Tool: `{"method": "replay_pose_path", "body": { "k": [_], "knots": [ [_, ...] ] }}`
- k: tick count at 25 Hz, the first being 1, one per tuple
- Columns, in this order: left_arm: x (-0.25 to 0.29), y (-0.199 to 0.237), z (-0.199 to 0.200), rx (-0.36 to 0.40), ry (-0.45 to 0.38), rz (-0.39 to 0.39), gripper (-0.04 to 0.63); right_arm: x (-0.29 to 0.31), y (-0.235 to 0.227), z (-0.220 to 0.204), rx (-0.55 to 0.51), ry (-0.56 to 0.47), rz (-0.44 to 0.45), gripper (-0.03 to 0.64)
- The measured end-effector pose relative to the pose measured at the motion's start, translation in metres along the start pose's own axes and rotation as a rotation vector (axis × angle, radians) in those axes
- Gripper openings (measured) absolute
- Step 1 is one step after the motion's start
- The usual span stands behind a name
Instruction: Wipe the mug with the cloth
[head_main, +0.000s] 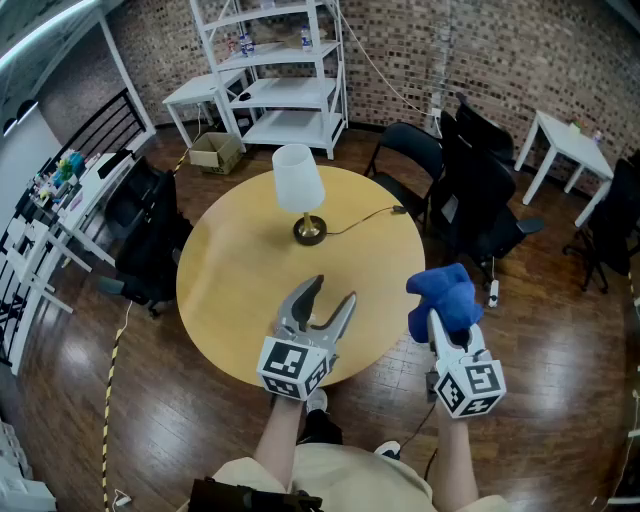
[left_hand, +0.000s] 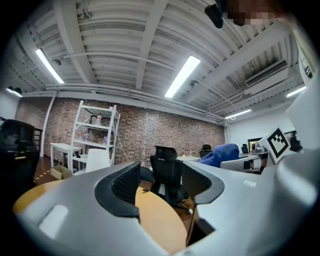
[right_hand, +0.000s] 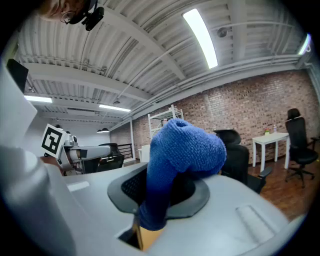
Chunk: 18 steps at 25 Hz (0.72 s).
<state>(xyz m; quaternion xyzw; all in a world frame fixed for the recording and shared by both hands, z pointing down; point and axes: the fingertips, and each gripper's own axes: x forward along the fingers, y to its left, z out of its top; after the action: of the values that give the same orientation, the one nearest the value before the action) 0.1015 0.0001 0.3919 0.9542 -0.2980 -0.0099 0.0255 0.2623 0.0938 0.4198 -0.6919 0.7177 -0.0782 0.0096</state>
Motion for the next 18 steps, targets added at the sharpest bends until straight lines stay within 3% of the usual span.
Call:
{"method": "replay_pose_path", "body": {
  "k": [9, 13, 18],
  "knots": [
    [-0.041, 0.166, -0.013, -0.005, 0.050, 0.139, 0.230, 0.143, 0.113, -0.014, -0.018, 0.043, 0.197, 0.081],
    [-0.037, 0.212, -0.037, -0.024, 0.109, 0.117, 0.227, 0.194, 0.142, -0.022, -0.030, 0.067, 0.231, 0.081],
    [-0.033, 0.237, -0.102, -0.071, 0.326, 0.021, 0.225, 0.226, 0.160, -0.050, -0.025, 0.142, 0.271, 0.081]
  ]
}}
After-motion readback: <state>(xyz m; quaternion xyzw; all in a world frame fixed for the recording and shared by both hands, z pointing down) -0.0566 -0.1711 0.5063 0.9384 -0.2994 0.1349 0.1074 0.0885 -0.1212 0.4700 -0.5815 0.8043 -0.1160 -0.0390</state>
